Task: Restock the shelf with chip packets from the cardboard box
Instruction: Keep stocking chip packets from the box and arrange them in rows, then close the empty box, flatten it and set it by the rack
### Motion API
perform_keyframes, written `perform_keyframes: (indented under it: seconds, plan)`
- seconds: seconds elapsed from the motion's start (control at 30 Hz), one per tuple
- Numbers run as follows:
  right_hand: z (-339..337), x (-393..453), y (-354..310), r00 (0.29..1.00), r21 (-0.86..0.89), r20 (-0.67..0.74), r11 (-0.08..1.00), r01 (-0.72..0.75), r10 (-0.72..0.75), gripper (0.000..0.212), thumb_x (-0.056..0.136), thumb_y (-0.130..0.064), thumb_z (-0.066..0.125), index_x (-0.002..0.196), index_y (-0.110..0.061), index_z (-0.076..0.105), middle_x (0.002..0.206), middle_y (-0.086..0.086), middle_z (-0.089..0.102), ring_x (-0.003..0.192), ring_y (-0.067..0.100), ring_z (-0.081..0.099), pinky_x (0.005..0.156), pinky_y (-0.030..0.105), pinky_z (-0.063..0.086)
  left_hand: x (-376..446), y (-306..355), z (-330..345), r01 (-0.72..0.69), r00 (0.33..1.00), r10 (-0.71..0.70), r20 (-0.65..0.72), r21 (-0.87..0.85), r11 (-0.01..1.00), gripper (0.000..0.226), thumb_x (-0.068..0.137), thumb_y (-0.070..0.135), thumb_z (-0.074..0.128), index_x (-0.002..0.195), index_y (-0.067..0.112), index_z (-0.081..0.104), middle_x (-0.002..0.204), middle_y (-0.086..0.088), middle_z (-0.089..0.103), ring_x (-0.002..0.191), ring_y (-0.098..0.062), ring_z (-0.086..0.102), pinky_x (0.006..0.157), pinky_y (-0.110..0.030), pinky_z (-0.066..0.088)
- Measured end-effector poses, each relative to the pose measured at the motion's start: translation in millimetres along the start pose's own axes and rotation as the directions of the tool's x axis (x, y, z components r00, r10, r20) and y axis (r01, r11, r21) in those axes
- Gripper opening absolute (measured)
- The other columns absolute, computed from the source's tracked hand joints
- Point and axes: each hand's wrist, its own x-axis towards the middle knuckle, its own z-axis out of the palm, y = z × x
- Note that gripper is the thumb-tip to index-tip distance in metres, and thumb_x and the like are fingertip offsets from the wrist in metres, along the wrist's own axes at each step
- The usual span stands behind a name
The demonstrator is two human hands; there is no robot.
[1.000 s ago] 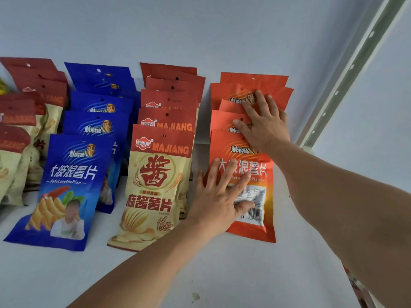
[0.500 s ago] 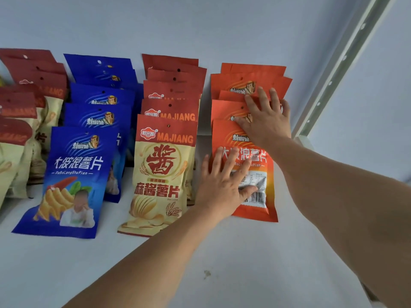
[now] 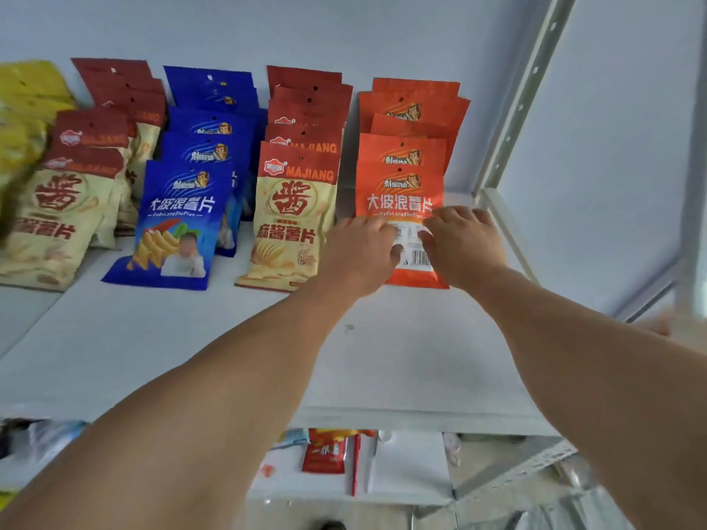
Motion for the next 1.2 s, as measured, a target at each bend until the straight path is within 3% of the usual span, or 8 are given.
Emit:
perform_keyframes:
  seconds: [0.2, 0.4, 0.57, 0.73, 0.83, 0.97, 1.03, 1.2]
  plan:
    - [-20, -115, -48, 0.972, 0.061, -0.068, 0.971, 0.230, -0.226, 0.030, 0.101, -0.033, 0.047, 0.109, -0.015, 0.070, 0.113, 0.007, 0.071, 0.110, 0.033, 0.061, 0.096, 0.043, 0.040, -155, 26, -37, 0.043, 0.999, -0.043, -0.006, 0.128, 0.991, 0.027, 0.095, 0.023, 0.052, 0.092, 0.008, 0.075, 0.093, -0.009, 0.072, 0.088, -0.033, 0.067, 0.075, -0.040, 0.049]
    - [-41, -231, -116, 0.907, 0.174, -0.091, 0.890, 0.421, -0.411, 0.028, 0.100, -0.031, 0.051, 0.101, -0.015, 0.074, 0.102, 0.005, 0.072, 0.098, 0.032, 0.064, 0.090, 0.042, 0.046, -322, 61, -71, 0.194, 0.969, -0.226, 0.103, 0.256, 0.947, 0.040, 0.105, 0.031, 0.033, 0.118, 0.016, 0.068, 0.118, -0.002, 0.066, 0.110, -0.023, 0.060, 0.091, -0.037, 0.044]
    - [-69, -312, -194, 0.824, 0.244, -0.051, 0.793, 0.557, -0.564, 0.034, 0.104, -0.034, 0.039, 0.114, -0.017, 0.066, 0.116, 0.005, 0.067, 0.112, 0.030, 0.058, 0.100, 0.042, 0.039, -454, 71, -89, 0.295, 0.908, -0.371, 0.193, 0.333, 0.895, 0.033, 0.103, 0.027, 0.040, 0.112, 0.016, 0.069, 0.116, -0.005, 0.068, 0.109, -0.027, 0.061, 0.088, -0.041, 0.049]
    - [-90, -389, -286, 0.739, 0.259, 0.026, 0.719, 0.645, -0.673, 0.037, 0.106, -0.036, 0.031, 0.126, -0.021, 0.059, 0.127, 0.002, 0.062, 0.122, 0.025, 0.051, 0.105, 0.040, 0.036, -587, 75, -122, 0.495, 0.806, -0.566, 0.171, 0.328, 0.804, 0.019, 0.093, 0.025, 0.057, 0.086, 0.016, 0.072, 0.083, -0.002, 0.071, 0.074, -0.024, 0.068, 0.059, -0.033, 0.048]
    - [-104, -437, -348, 0.693, 0.268, 0.059, 0.681, 0.682, -0.718, 0.035, 0.106, -0.034, 0.032, 0.124, -0.022, 0.059, 0.128, 0.002, 0.061, 0.123, 0.026, 0.050, 0.104, 0.041, 0.036, -671, 63, -142, 0.593, 0.736, -0.663, 0.135, 0.343, 0.728, 0.024, 0.089, 0.026, 0.055, 0.073, 0.017, 0.071, 0.071, -0.001, 0.068, 0.062, -0.025, 0.066, 0.053, -0.031, 0.046]
    - [-119, -507, -429, 0.653, 0.284, 0.096, 0.650, 0.705, -0.751, 0.036, 0.106, -0.037, 0.030, 0.121, -0.022, 0.059, 0.122, 0.002, 0.062, 0.114, 0.026, 0.054, 0.097, 0.039, 0.040, -784, 52, -173, 0.699, 0.636, -0.763, 0.117, 0.332, 0.634, 0.036, 0.099, 0.031, 0.040, 0.089, 0.019, 0.072, 0.088, 0.000, 0.070, 0.079, -0.026, 0.067, 0.063, -0.031, 0.037]
    - [-126, -540, -470, 0.638, 0.317, 0.125, 0.640, 0.700, -0.760, 0.038, 0.106, -0.039, 0.030, 0.125, -0.023, 0.058, 0.125, 0.000, 0.061, 0.117, 0.025, 0.053, 0.097, 0.040, 0.040, -837, 46, -187, 0.736, 0.595, -0.798, 0.093, 0.335, 0.588, 0.036, 0.101, 0.032, 0.039, 0.095, 0.019, 0.072, 0.095, 0.000, 0.071, 0.086, -0.026, 0.068, 0.066, -0.032, 0.040]
    - [-145, -603, -571, 0.578, 0.396, 0.210, 0.609, 0.688, -0.789, 0.041, 0.107, -0.040, 0.028, 0.135, -0.024, 0.054, 0.132, 0.001, 0.058, 0.122, 0.025, 0.051, 0.098, 0.039, 0.040, -954, 10, -200, 0.806, 0.448, -0.887, 0.113, 0.378, 0.455, 0.040, 0.093, 0.033, 0.039, 0.078, 0.019, 0.073, 0.079, 0.000, 0.071, 0.068, -0.025, 0.067, 0.055, -0.033, 0.049]
